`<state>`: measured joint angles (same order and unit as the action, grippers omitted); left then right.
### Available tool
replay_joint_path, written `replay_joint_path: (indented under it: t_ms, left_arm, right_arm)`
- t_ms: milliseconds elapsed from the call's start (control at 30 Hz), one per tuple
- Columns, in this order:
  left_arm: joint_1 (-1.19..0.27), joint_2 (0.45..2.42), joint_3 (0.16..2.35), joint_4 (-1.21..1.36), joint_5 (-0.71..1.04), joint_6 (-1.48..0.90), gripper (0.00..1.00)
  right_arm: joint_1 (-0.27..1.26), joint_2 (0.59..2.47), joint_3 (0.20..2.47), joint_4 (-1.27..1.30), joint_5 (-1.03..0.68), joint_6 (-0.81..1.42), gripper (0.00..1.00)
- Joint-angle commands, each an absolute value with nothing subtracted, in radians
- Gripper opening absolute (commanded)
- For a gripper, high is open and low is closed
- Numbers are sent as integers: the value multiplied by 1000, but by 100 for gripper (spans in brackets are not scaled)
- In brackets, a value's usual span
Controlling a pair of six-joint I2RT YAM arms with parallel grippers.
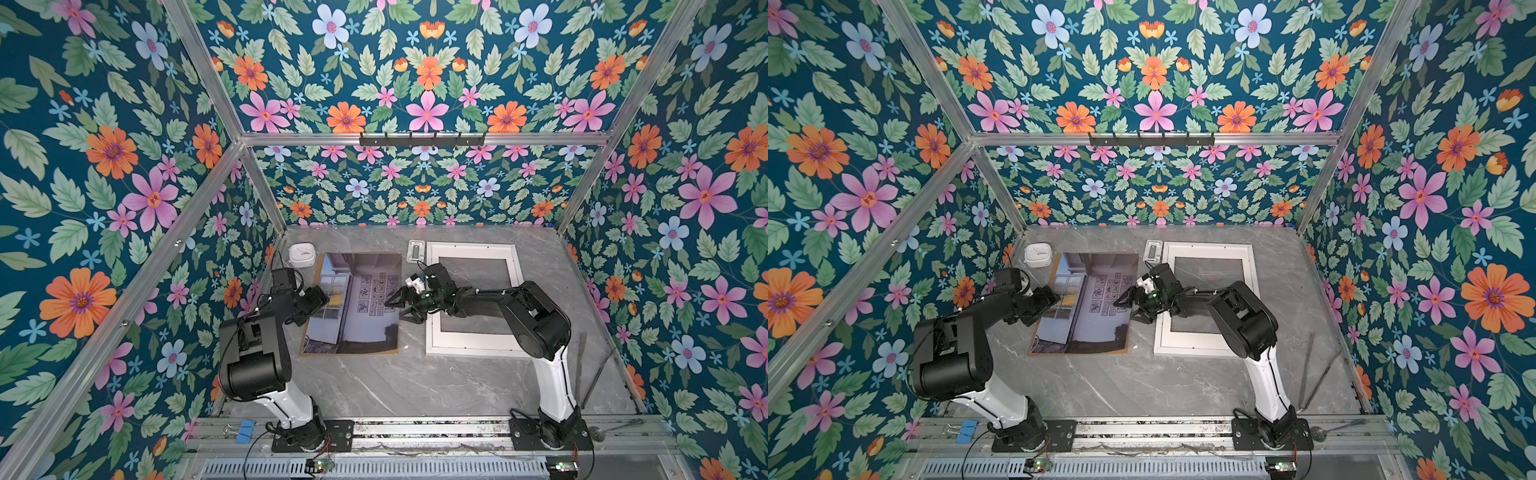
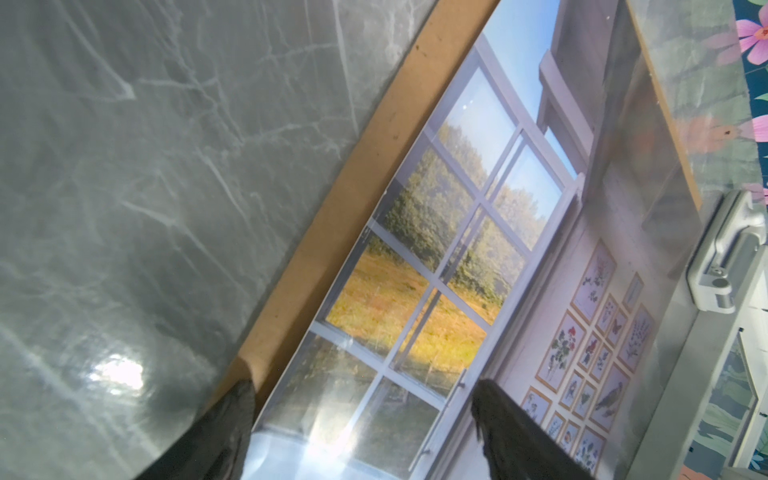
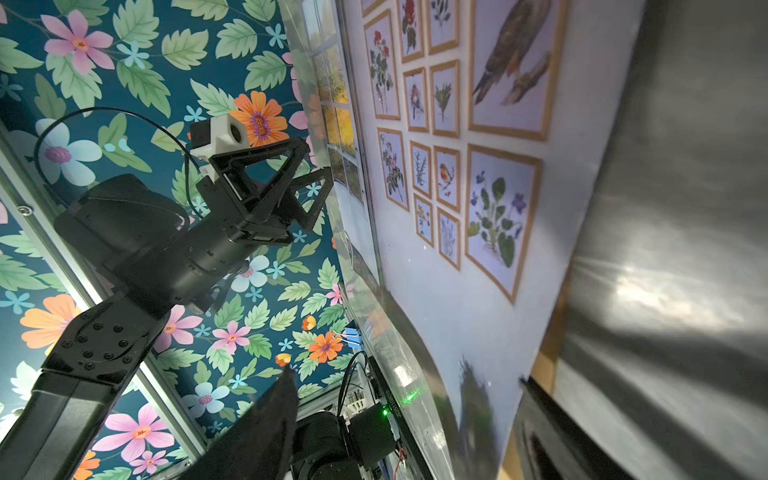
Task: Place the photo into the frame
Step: 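Grasp the photo's edges with both grippers and lift it off the cardboard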
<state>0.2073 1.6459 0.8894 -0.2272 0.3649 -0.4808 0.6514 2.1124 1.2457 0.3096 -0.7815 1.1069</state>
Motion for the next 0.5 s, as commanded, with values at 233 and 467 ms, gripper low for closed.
replay_joint_path:
  t_ms: [233, 467]
  left_arm:
    - [206, 1652, 876, -244, 407, -498, 84]
    - [206, 1649, 874, -246, 408, -497, 84]
  right_arm:
    - [653, 2124, 1239, 284, -778, 1104, 62]
    - [653, 2122, 1241, 243, -756, 1078, 39]
